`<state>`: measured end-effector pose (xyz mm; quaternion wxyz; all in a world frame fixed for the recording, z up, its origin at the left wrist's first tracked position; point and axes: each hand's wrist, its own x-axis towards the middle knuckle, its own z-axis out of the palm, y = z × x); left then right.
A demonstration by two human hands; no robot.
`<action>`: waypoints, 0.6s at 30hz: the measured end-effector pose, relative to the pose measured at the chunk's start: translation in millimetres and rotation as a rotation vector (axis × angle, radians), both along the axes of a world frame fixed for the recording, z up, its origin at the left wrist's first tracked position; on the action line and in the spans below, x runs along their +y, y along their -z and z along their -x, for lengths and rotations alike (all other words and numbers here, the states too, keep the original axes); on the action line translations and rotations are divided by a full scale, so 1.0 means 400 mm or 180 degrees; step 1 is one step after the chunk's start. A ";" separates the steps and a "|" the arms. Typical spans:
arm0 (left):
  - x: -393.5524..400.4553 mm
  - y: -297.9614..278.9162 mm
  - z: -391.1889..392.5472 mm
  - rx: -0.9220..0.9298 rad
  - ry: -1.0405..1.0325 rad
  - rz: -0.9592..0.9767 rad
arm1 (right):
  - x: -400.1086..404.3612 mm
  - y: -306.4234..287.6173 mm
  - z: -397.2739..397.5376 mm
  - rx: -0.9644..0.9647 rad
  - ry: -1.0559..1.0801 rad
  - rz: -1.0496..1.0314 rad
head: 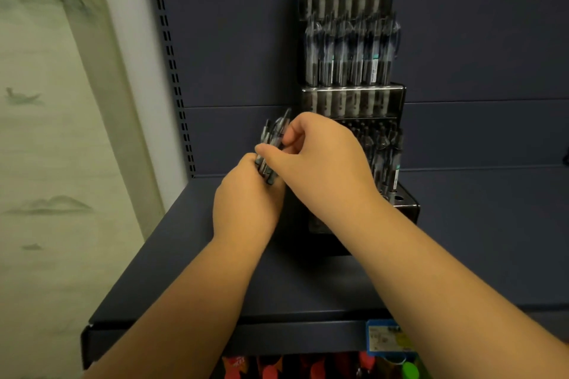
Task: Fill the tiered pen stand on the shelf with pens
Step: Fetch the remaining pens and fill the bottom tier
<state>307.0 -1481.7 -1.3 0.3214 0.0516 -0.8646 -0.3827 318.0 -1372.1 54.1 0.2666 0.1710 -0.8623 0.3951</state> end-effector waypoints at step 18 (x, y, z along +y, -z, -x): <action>-0.011 0.004 0.007 0.0082 0.0239 -0.0571 | 0.132 -0.091 -0.036 0.0663 -0.0321 0.1369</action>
